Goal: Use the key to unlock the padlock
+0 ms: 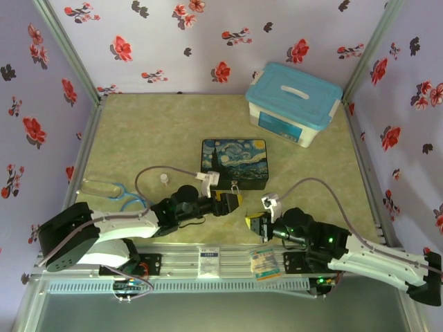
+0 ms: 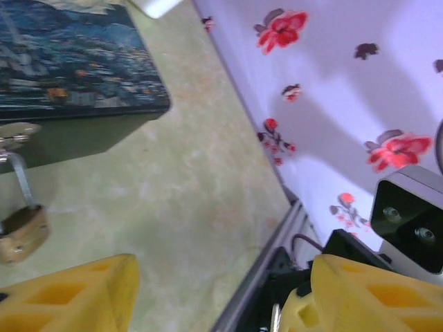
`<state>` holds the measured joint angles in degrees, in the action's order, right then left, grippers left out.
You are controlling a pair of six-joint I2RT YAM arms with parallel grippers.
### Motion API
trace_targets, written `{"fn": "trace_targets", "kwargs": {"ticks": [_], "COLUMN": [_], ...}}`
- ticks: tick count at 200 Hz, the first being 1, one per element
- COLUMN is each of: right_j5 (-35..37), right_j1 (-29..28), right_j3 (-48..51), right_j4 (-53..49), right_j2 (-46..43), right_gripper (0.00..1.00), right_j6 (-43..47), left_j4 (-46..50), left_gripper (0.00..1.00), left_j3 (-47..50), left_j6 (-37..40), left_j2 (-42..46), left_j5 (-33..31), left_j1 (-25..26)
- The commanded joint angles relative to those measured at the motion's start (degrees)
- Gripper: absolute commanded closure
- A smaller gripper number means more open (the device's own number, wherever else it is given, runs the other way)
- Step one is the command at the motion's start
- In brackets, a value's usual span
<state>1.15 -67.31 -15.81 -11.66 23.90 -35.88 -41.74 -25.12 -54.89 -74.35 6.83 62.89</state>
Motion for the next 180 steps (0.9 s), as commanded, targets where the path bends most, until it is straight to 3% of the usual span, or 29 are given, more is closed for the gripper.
{"fn": "trace_targets", "kwargs": {"ticks": [1,34,66,105,130,157,171,180], "right_j5": [-4.2,-3.1,-1.4,0.82,1.6,3.97,5.33,5.98], "right_j1": [0.43,0.44,0.46,0.49,0.44,0.45,0.46,0.54], "right_j3": [-4.33,-7.25,-8.09,-8.9,-9.56,-10.37,-10.56,-10.72], "right_j4": [2.46,1.47,2.56,1.39,0.62,-0.32,-0.19,-0.03], "right_j2": [4.23,11.16,12.36,12.66,13.66,14.86,15.36,15.65], "right_gripper": [1.0,1.0,1.0,1.0,1.0,1.0,1.0,0.84], "right_j6": [5.41,7.86,8.1,8.82,9.32,9.47,9.19,8.79], "left_j4": [-3.12,8.72,14.22,22.01,23.17,21.34,19.22,17.88], "left_gripper": [0.36,0.42,0.54,0.6,0.73,1.0,1.0,1.0], "left_j3": [-2.64,-5.63,-6.35,-9.8,-10.35,-9.86,-8.84,-8.06], "left_j6": [1.35,2.83,1.19,2.71,2.7,2.03,1.22,0.94], "left_j2": [-0.29,0.06,0.36,0.6,-0.01,-0.5,-0.14,0.34], "left_j5": [3.19,1.34,-1.0,-1.28,-1.29,-0.59,-0.58,-0.78], "left_j1": [0.8,1.6,2.14,3.44,3.42,3.46,3.46,3.45]}}
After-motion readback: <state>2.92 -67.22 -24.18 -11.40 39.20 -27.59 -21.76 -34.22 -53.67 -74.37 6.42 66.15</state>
